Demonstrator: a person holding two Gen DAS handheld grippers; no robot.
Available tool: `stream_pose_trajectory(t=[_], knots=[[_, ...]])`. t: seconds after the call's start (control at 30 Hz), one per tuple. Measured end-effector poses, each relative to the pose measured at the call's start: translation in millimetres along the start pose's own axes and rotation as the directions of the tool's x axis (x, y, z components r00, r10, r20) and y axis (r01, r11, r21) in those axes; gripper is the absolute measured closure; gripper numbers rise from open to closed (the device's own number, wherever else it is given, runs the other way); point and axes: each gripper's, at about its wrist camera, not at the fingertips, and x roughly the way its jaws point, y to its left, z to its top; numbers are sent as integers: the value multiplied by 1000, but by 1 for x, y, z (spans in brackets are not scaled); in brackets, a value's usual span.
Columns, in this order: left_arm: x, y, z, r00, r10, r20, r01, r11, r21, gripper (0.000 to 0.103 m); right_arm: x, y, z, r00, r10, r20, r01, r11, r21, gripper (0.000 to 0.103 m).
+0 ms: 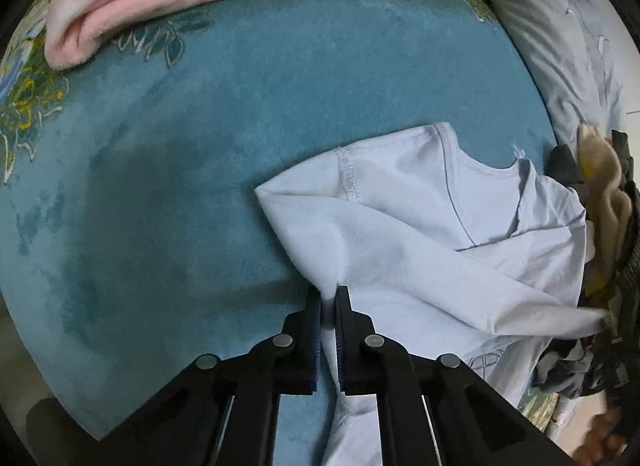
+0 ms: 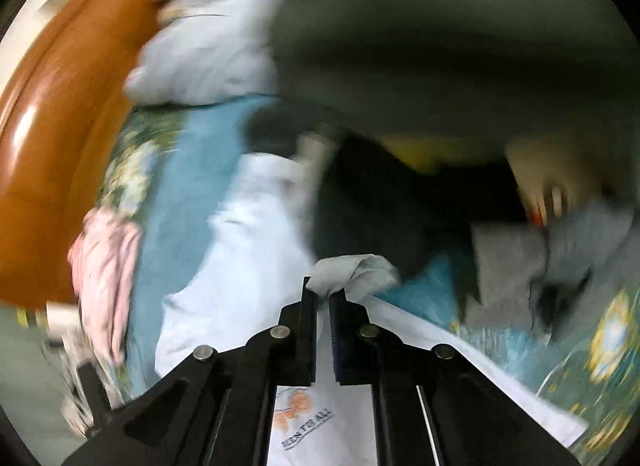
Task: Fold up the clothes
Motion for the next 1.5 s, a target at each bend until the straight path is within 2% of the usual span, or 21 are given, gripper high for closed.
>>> stream_pose_trajectory(t=[0.07,0.1,0.13,0.17,0.23,0.27,0.33,0.43,0.5,0.7,0.8,0.83,0.9,0.97,1.0,1.1,1.17,1.23,1.3,1.43,1.5], knots=[[-9,9,-4,999,-51,14,51,999,-18,96,-39,37,4,984,138,110,-119,980,-160,98],[-12,14,-5,997,-77,18,78,996,-32,96,-56,48,5,962,222,160,-184,957,-225,98],[-13,18,-6,996,-92,15,92,995,-47,96,-77,58,4,915,335,224,-257,913,-315,98],[-15,23,-7,995,-104,11,104,993,-63,96,-80,63,4,905,355,236,-261,900,-350,98],[-12,30,-6,997,-75,1,75,994,-78,96,-47,63,12,946,271,180,-194,914,-356,98],[-10,33,-6,997,-77,-10,76,993,-93,96,-24,56,15,970,199,143,-142,931,-336,98],[-8,37,-6,997,-79,-24,76,992,-104,96,36,35,18,999,31,29,-22,961,-275,98],[-8,37,-8,997,-72,-25,70,994,-86,96,71,7,12,998,-63,-29,56,975,-214,98],[-7,40,-9,996,-82,-27,79,992,-97,96,70,-1,10,999,-42,-20,38,983,-179,98],[-6,48,-13,996,-79,-29,75,990,-120,94,50,-10,11,999,-48,11,49,982,-183,97],[-10,53,-15,997,-71,-19,68,988,-136,92,47,-3,10,998,-55,10,56,976,-211,90],[-13,55,-18,997,-77,-15,74,986,-148,92,40,0,8,999,-52,15,54,973,-226,83],[-20,58,-25,996,-85,-6,83,983,-164,85,30,0,3,998,-45,37,53,970,-238,71],[-29,55,-36,994,-110,21,112,982,-153,77,16,-6,-7,998,-33,58,46,971,-237,68],[-32,49,-43,992,-121,31,124,984,-129,74,8,-12,-14,997,-29,65,44,972,-232,66],[-40,21,-63,992,-114,48,114,993,-6,73,-6,-36,-41,997,-50,60,61,978,-197,63],[-46,0,-66,993,-104,58,100,992,75,73,-12,-62,-66,997,-72,30,76,986,-150,63],[-49,-27,-64,992,-114,47,108,989,104,72,-18,-85,-86,997,-81,10,81,992,-97,63],[-40,-59,-69,995,-47,86,30,982,189,71,-28,-103,-103,996,-89,11,89,995,-53,63],[-64,-72,-111,993,-17,118,-15,963,269,67,-46,-135,-134,995,-100,8,99,994,33,63],[-70,-62,-128,995,-45,92,18,961,276,66,-54,-143,-143,993,-119,11,119,992,45,63]])
